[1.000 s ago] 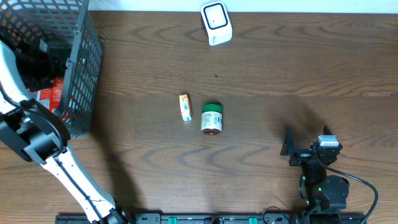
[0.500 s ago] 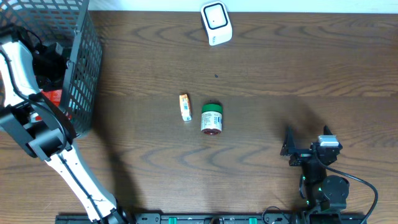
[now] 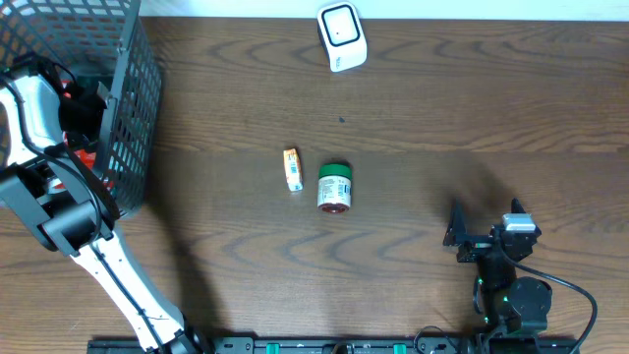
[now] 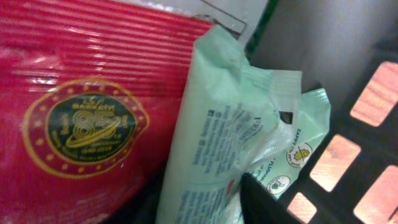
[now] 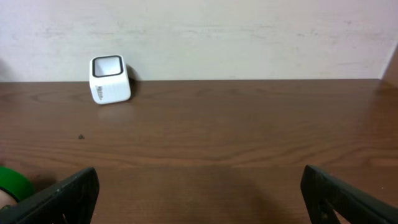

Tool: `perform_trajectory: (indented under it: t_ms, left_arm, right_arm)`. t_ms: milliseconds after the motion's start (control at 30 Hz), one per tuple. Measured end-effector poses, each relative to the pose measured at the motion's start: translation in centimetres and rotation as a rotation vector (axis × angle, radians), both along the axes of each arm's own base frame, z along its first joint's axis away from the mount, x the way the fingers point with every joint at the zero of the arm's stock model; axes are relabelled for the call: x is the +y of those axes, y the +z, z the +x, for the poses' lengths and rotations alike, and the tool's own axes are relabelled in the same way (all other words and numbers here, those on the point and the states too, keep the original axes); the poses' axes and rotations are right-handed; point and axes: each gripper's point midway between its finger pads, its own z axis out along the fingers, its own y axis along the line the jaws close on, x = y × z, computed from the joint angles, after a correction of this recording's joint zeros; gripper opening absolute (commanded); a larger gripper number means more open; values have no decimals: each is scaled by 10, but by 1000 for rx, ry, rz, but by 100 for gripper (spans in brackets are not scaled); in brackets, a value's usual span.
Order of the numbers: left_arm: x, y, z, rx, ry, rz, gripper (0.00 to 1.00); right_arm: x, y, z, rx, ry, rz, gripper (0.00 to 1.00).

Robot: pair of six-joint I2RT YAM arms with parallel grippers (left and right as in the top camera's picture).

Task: Scan the item barcode
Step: 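Reach the left gripper into the basket and grasp the mint-green wipes pack, then lift the wipes pack out and carry it toward the scanner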

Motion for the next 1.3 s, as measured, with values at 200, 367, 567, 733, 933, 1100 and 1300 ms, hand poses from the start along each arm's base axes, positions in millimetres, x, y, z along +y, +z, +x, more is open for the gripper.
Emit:
perform_trajectory:
  t_ms: [200, 367, 567, 733, 933, 1100, 1300]
  left_arm:
    - [-2, 2, -1, -1, 3, -12, 8]
    - [-1, 5, -1, -4, 5, -10, 7]
    - [19, 39, 5, -91, 67, 60, 7]
    - [56, 134, 4, -308, 212, 187, 7]
    - [70, 256, -30, -548, 361, 314, 8]
    - [32, 324, -48, -715, 334, 297, 8]
    - [-47, 365, -53, -851, 168, 93, 7]
  right_arm:
    - [0, 0, 0, 0, 0, 0, 99]
    - [0, 0, 0, 0, 0, 0, 99]
    - [0, 0, 0, 0, 0, 0, 99]
    - [0, 0, 0, 0, 0, 0, 99]
    - [0, 0, 0, 0, 0, 0, 99]
    - [0, 0, 0, 0, 0, 0, 99]
    - [0, 0, 0, 0, 0, 0, 99]
